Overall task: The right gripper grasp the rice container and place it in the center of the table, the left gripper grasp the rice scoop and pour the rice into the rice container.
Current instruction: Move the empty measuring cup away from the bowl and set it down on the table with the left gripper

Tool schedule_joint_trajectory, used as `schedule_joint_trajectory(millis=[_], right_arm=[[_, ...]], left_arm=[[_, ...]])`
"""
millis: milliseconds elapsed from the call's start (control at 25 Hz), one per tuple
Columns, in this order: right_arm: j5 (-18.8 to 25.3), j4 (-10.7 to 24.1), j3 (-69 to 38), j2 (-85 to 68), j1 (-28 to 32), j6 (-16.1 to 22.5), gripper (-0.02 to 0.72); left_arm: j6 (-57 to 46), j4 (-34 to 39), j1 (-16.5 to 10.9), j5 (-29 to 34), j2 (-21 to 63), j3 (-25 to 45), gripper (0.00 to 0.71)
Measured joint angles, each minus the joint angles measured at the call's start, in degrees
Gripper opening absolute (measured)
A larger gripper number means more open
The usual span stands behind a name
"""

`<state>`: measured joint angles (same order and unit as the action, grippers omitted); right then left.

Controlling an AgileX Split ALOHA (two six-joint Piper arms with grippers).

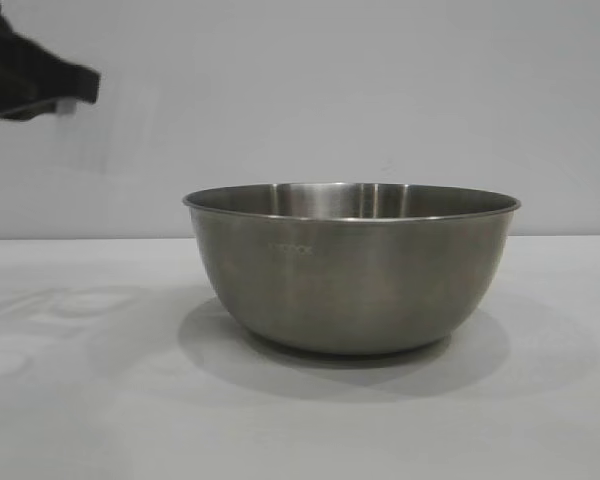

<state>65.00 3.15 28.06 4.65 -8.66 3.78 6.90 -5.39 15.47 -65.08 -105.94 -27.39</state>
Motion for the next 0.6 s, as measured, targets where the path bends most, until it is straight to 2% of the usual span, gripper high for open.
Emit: schedule_joint_trajectory(millis=[320,600], right_arm=[[0.0,0.0,0.0,0.0,0.0,0.0,0.37],[0.0,0.0,0.0,0.0,0.0,0.0,0.37]], left_arm=[[-3.5,0.2,-0.6,0.0,-9.5,0.2,0.0],[-3.9,0.4,-0.6,0.0,-11.2,0.3,0.0]])
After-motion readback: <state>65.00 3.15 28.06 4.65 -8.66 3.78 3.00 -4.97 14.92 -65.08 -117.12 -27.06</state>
